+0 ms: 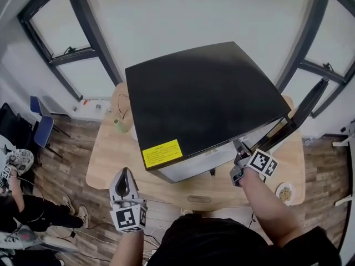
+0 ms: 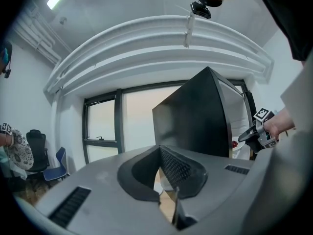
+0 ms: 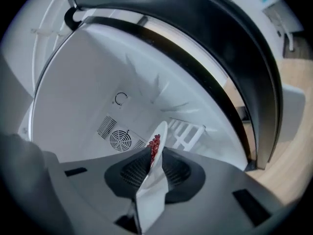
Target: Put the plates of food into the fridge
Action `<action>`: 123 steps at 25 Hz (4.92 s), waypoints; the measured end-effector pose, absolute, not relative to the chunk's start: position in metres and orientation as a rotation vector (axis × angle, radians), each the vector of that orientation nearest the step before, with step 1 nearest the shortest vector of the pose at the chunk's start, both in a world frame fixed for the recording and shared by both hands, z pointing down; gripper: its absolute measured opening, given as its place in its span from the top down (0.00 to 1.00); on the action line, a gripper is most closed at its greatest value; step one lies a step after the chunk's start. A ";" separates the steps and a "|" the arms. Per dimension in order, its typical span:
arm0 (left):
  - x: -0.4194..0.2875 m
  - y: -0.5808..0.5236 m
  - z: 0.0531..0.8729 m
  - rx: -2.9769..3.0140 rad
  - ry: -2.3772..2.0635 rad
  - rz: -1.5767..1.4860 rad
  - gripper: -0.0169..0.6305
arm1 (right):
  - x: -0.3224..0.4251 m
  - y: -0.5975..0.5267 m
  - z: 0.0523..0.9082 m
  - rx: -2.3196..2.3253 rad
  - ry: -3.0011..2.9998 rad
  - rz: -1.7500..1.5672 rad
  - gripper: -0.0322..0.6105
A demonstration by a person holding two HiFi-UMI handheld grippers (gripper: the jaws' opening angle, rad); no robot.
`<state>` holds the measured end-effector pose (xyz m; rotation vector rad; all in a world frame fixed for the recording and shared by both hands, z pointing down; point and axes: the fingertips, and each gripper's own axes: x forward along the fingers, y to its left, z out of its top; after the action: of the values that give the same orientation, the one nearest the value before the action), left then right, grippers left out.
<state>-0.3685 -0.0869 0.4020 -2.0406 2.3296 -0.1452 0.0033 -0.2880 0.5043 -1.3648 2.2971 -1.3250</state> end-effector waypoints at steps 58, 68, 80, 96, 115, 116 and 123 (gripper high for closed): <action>0.038 -0.051 0.413 -2.508 1.669 -0.449 0.97 | 0.445 0.011 0.750 -1.752 1.159 -1.499 0.64; 0.000 -0.039 0.418 -2.421 1.765 -0.504 0.97 | 0.442 -0.008 0.764 -1.682 1.132 -1.577 0.72; -0.019 -0.047 0.418 -2.416 1.835 -0.381 0.97 | 0.415 0.001 0.724 -1.572 1.280 -1.576 0.90; -0.120 -0.028 0.411 -2.207 2.096 -0.277 0.97 | 0.286 -0.082 0.661 -1.322 1.658 -1.654 0.90; -0.233 -0.035 0.421 -2.051 2.323 -0.238 0.97 | 0.128 -0.171 0.639 -1.143 1.897 -1.746 0.90; -0.239 -0.035 0.422 -2.044 2.332 -0.242 0.97 | 0.119 -0.175 0.638 -1.127 1.904 -1.750 0.90; -0.274 -0.042 0.420 -1.998 2.381 -0.228 0.97 | 0.067 -0.193 0.633 -1.081 1.955 -1.784 0.90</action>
<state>-0.2742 -0.0417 0.4199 -1.9985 2.3809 -0.2279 0.0668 -0.1933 0.6330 -1.0813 1.9548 -1.7837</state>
